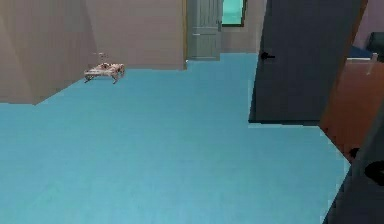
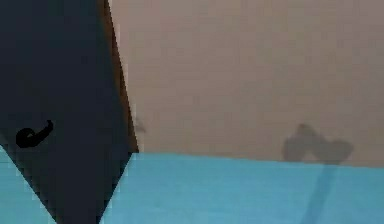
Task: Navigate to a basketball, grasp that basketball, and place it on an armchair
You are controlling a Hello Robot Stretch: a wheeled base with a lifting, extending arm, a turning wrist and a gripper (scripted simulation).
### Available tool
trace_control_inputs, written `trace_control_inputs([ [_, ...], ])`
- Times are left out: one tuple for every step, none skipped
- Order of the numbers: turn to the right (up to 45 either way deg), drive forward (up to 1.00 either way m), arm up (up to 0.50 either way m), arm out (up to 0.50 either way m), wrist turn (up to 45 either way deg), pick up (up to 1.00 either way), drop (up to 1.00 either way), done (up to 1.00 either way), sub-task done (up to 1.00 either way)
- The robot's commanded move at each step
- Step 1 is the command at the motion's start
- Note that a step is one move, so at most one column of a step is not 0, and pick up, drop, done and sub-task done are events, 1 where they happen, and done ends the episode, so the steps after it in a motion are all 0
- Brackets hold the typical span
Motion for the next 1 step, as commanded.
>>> trace_control_inputs([
  [3.0, 0.0, 0.0, 0.0, 0.0, 0.0, 0.0, 0.0, 0.0],
])
